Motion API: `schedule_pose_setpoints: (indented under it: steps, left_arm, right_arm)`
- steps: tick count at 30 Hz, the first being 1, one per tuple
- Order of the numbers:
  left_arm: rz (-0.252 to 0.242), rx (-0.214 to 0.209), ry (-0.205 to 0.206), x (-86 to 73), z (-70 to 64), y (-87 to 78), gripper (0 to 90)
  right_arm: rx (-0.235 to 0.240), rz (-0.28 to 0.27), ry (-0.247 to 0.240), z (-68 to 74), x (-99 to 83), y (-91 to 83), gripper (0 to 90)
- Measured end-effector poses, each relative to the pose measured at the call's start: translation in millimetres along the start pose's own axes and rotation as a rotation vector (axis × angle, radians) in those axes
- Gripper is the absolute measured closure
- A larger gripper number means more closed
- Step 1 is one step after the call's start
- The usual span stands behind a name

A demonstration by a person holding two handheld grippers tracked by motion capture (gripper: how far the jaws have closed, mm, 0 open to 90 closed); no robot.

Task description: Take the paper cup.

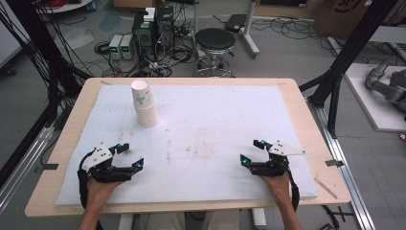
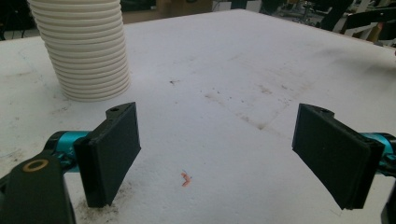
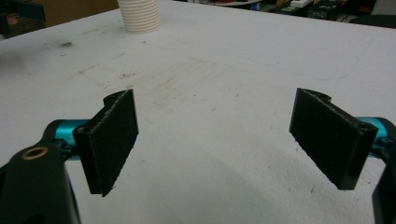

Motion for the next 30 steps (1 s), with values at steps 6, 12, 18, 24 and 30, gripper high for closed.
schedule_pose_setpoints:
  steps: [6,12,18,24,30]
  left_arm:
    - [0.005,0.0,-0.005,0.2,0.8,0.5,14.9]
    - [0.002,0.009,-0.001,0.2,-0.1,0.2,14.9]
    - [0.003,-0.016,-0.007,0.5,1.0,0.1,14.7]
    - [0.002,-0.05,-0.02,5.7,3.3,-2.1,14.7]
    - [-0.038,-0.076,0.009,31.4,7.1,-12.5,14.5]
  right_arm:
    - [-0.003,-0.011,-0.003,0.4,-0.5,-1.4,15.9]
    - [-0.007,-0.03,-0.008,0.8,-0.9,-2.8,15.9]
    - [0.001,-0.015,-0.004,0.0,-0.4,-1.6,15.9]
    - [-0.001,-0.017,-0.005,0.5,-0.4,-1.5,15.9]
    - [0.0,-0.017,-0.005,0.3,-0.6,-1.7,15.9]
Point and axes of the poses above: each handheld gripper's, and its own axes: y roughly forward along the jaws, x roughly out of its top, z roughly to its left, the point moved 2 cm from there along y, roughly forward along the jaws, and after that the axes turned 4 degrees about -x, right-handed, at the moved point
